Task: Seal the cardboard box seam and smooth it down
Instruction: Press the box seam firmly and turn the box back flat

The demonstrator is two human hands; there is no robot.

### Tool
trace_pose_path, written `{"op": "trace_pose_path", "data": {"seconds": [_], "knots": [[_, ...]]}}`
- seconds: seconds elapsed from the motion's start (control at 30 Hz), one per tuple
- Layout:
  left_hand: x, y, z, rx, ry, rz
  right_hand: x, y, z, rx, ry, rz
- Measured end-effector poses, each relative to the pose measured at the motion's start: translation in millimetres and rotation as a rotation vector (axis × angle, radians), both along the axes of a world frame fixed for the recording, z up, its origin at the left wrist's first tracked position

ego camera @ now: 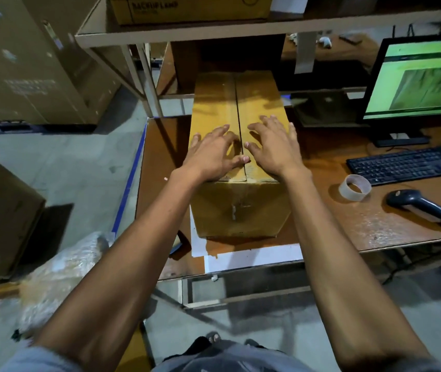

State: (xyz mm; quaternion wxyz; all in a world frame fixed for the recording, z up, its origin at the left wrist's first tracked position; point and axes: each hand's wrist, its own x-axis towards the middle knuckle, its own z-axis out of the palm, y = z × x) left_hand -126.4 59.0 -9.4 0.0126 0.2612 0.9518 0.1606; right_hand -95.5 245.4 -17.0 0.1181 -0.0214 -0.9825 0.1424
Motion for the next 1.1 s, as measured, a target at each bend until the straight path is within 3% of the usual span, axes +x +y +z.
{"op": "trace_pose_path", "data": {"seconds": [0.23, 0.43, 0.53, 0.87, 1.1], "knots": [[32, -16, -3, -0.042, 0.059, -0.046, 17, -3, 8, -0.025, 0.106, 0.114], [58, -34, -23, 0.088, 0.411, -0.066, 37, -4, -3, 0.004, 0.154, 0.156], [62, -40, -39, 0.057, 0.527, -0.078, 51, -5, -8, 0.062, 0.225, 0.154], [65, -39, -54, 0.056, 0.66, -0.034, 74, -3, -71, 0.282, 0.693, 0.098], [66, -41, -62, 0.024, 0.722, 0.014, 81, -8, -100, 0.361, 0.721, -0.069]]}}
